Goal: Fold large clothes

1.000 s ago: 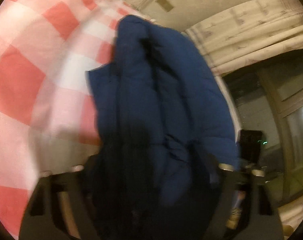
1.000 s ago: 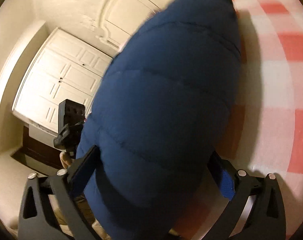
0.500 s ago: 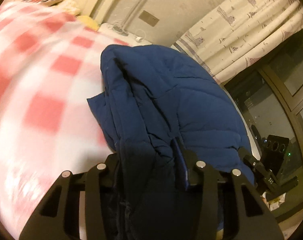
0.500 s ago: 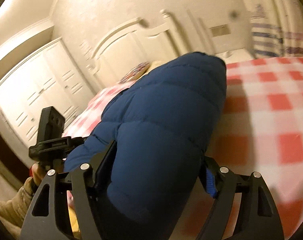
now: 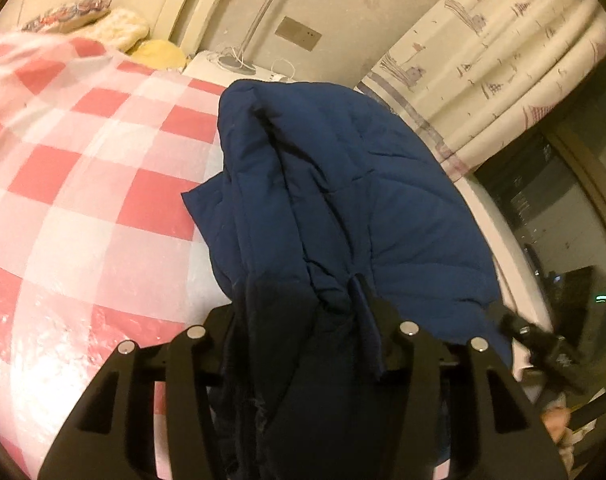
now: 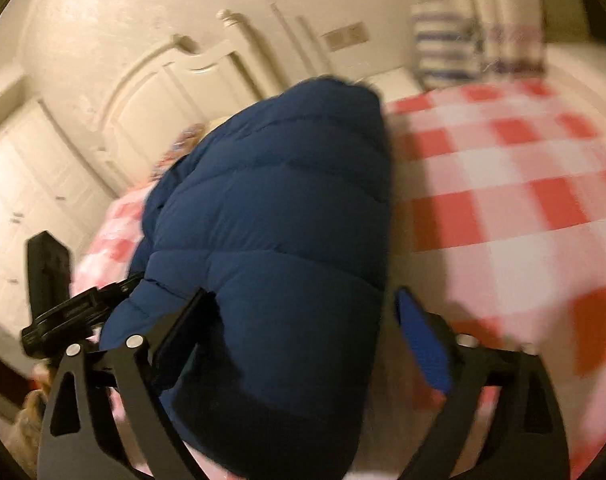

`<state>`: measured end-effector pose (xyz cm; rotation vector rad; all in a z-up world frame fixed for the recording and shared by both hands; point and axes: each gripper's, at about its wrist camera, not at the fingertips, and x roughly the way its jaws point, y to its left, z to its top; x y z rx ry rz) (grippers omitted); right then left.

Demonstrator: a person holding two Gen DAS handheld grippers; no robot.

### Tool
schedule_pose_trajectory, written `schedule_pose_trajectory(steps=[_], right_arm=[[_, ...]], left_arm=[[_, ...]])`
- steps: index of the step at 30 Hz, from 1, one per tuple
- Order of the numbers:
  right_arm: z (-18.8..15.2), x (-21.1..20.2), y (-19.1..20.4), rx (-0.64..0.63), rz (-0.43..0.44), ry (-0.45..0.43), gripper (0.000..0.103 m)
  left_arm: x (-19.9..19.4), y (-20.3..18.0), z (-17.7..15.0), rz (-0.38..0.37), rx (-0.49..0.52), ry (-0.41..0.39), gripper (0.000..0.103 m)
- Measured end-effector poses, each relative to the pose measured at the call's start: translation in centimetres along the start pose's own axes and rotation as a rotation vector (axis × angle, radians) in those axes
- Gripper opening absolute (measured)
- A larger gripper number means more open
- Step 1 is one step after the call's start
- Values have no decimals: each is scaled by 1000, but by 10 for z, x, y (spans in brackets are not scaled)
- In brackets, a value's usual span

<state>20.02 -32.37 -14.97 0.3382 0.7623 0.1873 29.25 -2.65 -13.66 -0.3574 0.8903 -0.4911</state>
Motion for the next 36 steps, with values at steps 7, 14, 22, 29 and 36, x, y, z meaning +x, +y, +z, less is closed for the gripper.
schedule_pose_trajectory(steps=[7, 14, 22, 29, 36], right_arm=[[-32, -14, 73, -339, -106, -62, 96], [-63, -54, 89, -468, -202, -62, 97], [-72, -168, 89, -348, -112, -322, 98], [-78, -210, 97, -309, -151, -401, 98], [-88, -200, 114, -341, -177, -376, 98]], left_arm=[[-8, -12, -9, 139, 31, -77, 65], [-78, -84, -42, 535, 370, -349, 101], [-174, -135, -83, 471, 402, -512, 101], [-207, -163, -117, 497, 444, -573, 101], [-203, -166, -130, 494, 442, -548, 101]])
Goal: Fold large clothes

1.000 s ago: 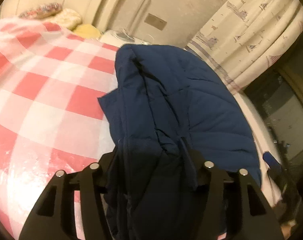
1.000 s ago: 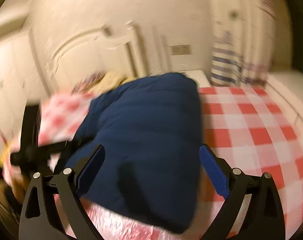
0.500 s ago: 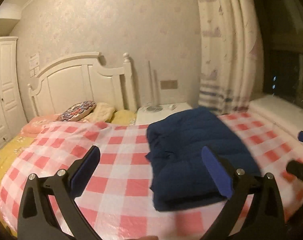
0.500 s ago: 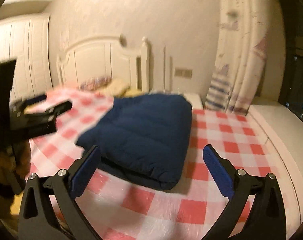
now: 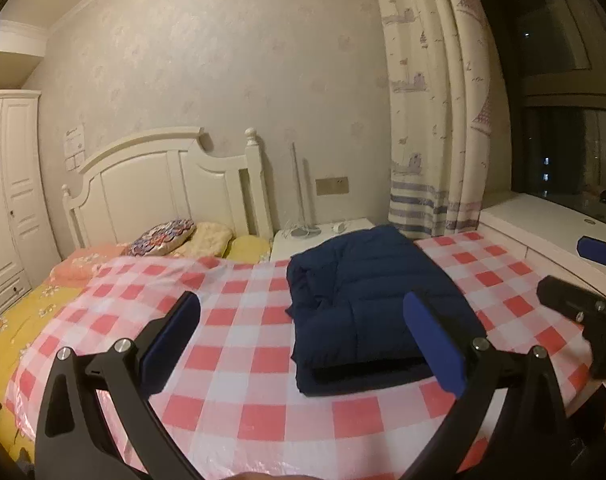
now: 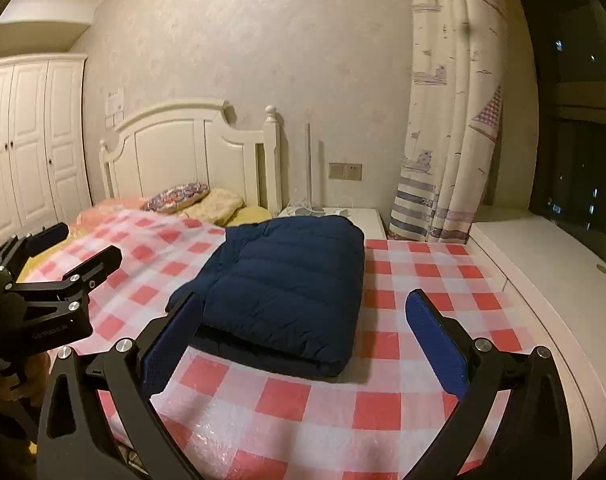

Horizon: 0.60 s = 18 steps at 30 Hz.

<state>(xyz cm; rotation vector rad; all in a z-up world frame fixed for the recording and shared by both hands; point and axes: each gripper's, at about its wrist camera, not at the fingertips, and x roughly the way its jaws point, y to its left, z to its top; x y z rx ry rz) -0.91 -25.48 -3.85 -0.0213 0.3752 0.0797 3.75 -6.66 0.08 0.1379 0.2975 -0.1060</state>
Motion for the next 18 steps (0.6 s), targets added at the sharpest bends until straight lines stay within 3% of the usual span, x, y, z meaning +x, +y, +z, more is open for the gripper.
schedule_pose_trajectory(steps=[8, 18], right_arm=[[-8, 15, 29, -86, 1, 34, 98], [-10, 15, 31, -99, -7, 31, 98]], left_arm=[[4, 7, -7, 6, -47, 30, 101], [4, 11, -9, 5, -65, 38, 101]])
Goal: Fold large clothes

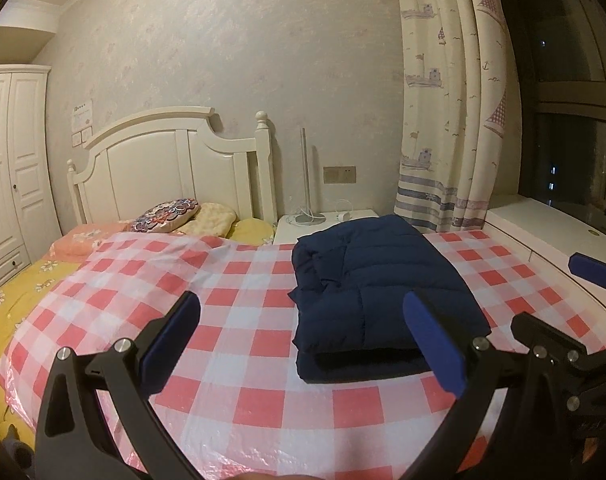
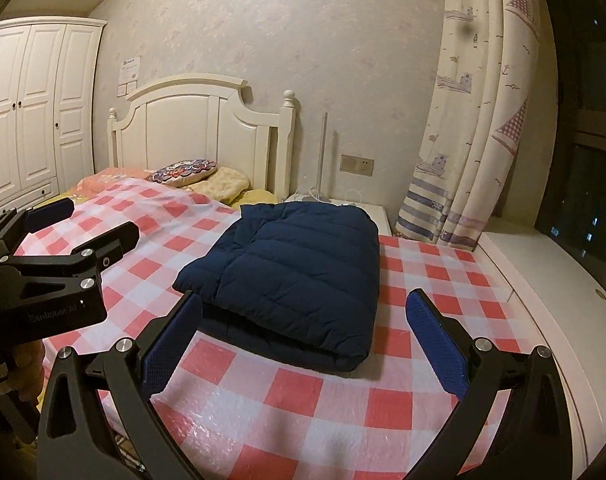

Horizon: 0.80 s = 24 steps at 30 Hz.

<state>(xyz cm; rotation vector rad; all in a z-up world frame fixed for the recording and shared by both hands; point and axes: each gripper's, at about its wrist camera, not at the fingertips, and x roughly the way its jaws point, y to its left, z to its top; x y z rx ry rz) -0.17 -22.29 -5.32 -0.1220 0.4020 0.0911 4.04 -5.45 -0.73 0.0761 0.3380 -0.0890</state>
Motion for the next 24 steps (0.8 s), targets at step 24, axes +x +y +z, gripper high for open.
schedule_pose_trajectory(steps=[24], right_arm=[[0, 2, -7, 32, 4, -2, 98]], left_arm=[[-2, -5, 2, -10, 2, -2, 101]])
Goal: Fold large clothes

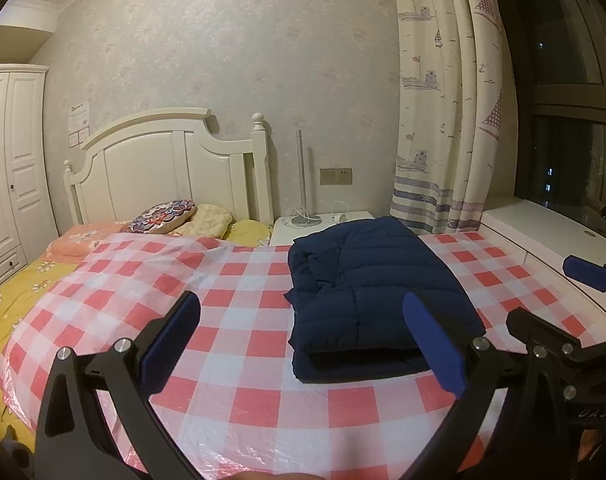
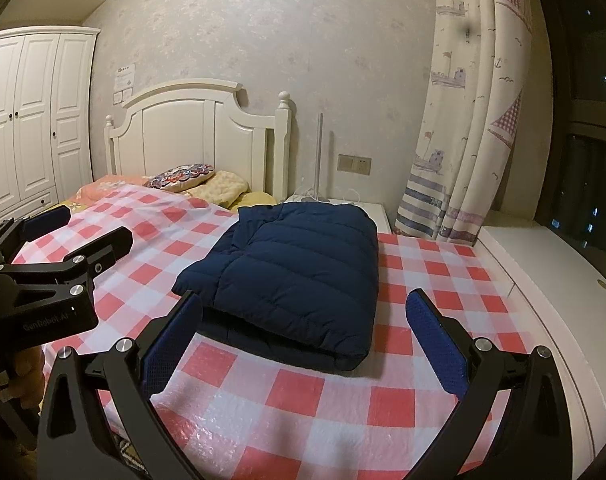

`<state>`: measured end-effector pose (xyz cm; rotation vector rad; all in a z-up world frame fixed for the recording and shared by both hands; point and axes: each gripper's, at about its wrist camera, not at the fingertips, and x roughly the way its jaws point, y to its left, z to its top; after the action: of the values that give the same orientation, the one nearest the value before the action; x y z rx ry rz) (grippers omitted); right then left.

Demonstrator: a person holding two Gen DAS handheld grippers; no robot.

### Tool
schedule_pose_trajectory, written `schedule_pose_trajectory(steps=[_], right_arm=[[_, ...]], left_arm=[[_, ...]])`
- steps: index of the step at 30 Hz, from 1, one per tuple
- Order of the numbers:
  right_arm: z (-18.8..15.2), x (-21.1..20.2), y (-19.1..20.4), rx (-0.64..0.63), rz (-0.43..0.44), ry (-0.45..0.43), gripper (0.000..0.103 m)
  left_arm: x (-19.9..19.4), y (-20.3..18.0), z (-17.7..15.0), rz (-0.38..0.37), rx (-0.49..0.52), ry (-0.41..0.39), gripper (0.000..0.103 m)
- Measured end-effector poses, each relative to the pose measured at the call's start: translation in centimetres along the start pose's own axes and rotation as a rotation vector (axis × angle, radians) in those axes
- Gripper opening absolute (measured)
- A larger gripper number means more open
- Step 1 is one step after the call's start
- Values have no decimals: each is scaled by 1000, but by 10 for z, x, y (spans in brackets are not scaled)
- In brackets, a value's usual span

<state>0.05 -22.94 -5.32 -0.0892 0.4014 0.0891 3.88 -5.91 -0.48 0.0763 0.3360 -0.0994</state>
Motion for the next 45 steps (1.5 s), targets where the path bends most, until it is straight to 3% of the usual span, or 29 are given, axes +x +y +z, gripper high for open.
schedule_pose_trajectory(steps=[31, 37, 42, 45], right_arm=[[-8, 2, 8, 5, 15, 13, 98], [-12, 7, 8, 13, 27, 25, 98], [-23, 26, 3, 12, 37, 72, 98], [-22, 47, -24, -15, -26, 123, 98]], left_arm=[[0, -2, -1, 2, 3, -2, 101], [2, -6, -3, -40, 3, -3, 101], [32, 2, 0, -115, 12, 86, 101], [81, 43, 10, -111, -38, 176, 101]])
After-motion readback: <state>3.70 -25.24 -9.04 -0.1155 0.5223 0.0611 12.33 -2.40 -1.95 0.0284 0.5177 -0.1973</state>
